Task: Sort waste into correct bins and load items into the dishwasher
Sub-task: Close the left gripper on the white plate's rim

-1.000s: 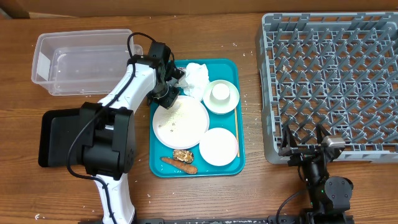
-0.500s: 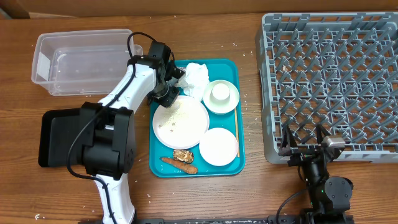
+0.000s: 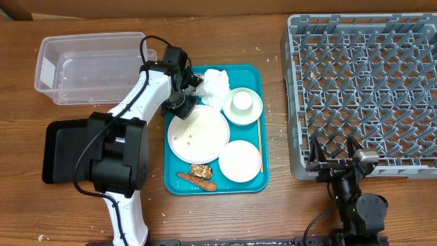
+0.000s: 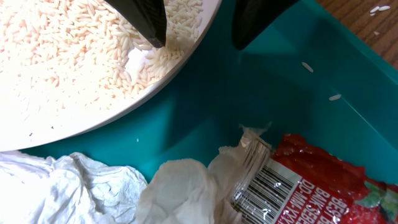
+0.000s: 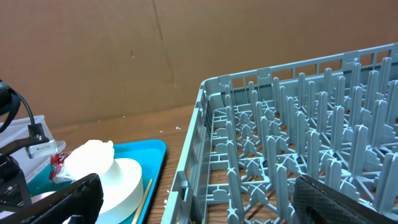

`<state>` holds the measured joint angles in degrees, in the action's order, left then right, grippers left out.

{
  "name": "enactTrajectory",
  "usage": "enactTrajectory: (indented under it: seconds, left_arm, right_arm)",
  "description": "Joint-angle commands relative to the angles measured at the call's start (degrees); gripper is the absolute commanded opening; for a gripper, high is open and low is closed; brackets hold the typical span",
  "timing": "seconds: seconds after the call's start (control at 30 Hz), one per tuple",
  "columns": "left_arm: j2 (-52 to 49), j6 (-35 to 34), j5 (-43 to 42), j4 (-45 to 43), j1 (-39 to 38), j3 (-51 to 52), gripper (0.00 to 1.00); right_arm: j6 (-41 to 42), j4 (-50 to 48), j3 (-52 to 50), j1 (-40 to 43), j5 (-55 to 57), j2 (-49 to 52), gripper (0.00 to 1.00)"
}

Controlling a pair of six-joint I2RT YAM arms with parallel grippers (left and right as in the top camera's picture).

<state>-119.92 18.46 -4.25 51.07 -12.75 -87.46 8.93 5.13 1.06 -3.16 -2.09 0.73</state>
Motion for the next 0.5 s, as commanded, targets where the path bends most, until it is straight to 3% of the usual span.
enactTrajectory:
  seconds: [0.0, 0.47]
  left_arm:
    - [-0.74, 1.14, 0.24, 0.02, 0.09, 0.76, 0.38]
    - [-0.74, 1.25, 0.15, 0.07, 0.09, 1.03, 0.36]
  right_arm:
    - [-0.42, -0.39, -0.59, -0.37, 0.50, -0.57, 1.00]
    - [-0.42, -0.39, -0.59, -0.37, 0.50, -0.57, 1.00]
